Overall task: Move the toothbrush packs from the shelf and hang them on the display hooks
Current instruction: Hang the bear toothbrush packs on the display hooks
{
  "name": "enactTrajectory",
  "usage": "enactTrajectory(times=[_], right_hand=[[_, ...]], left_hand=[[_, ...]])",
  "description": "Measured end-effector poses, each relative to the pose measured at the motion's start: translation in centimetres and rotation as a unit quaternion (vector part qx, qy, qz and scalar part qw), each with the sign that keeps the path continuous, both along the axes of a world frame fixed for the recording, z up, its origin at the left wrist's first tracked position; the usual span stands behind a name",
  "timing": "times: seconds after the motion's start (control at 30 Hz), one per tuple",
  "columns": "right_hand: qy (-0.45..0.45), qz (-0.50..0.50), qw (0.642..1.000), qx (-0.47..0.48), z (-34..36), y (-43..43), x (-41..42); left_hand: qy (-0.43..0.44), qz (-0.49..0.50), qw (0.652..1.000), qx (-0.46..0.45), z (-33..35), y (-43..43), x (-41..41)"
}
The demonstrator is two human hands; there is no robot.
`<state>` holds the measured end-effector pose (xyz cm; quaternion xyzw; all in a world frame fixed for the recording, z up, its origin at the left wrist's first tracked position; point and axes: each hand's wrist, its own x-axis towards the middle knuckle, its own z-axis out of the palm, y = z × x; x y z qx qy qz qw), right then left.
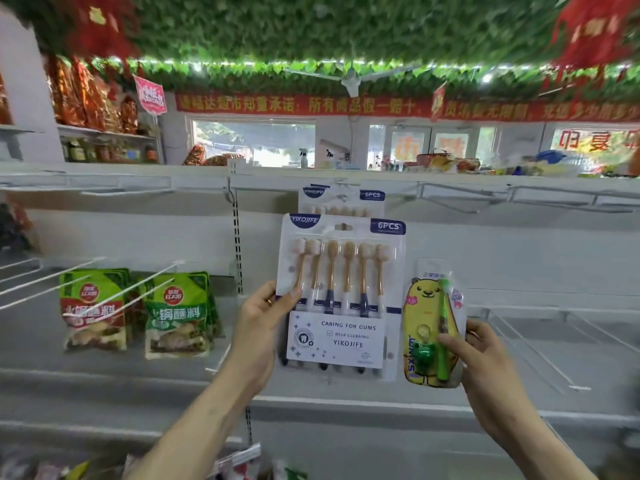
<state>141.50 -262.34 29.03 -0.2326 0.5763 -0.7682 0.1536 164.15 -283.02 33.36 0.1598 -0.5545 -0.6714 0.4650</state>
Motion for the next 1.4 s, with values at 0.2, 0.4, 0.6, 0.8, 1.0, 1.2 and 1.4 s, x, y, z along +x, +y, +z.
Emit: enactTrajectory(times=[0.2,0.4,0.6,0.8,1.0,1.2,1.4], right_hand=[[0.005,0.003,1.000,-0.012,0.5,0.8,-2.0],[0.023,0.015,1.000,-0.013,1.0,0.4,-2.7],[0.029,0.016,0.999,-0.010,1.0,-0.1,-2.2],[0.022,0.018,1.000,-0.011,1.2,-0.9,-1.7],[0.016,0.012,1.000,-0.010,1.2,-1.1,-1.3],[0.013,0.001,1.000,-0.013,1.1,-0.6,-1.6],[0.020,-0.016,1.000,-0.014,1.4,0.4,-2.1]], left_hand=[[0.025,0.034,0.998,-0.046,2.2,-0.2,-1.5],[0.031,0.044,0.997,-0.050,2.5,-0.1,-2.1],[0.042,0.041,0.997,-0.042,2.3,-0.7,-1.8],[0.054,0.028,0.998,-0.034,2.5,-1.8,-1.8],[0.053,0.012,0.998,-0.036,2.1,-2.8,-2.9],[0.036,0.010,0.999,-0.028,1.8,-4.7,-5.0],[0.021,0.027,0.999,-0.029,2.1,-7.5,-7.4]])
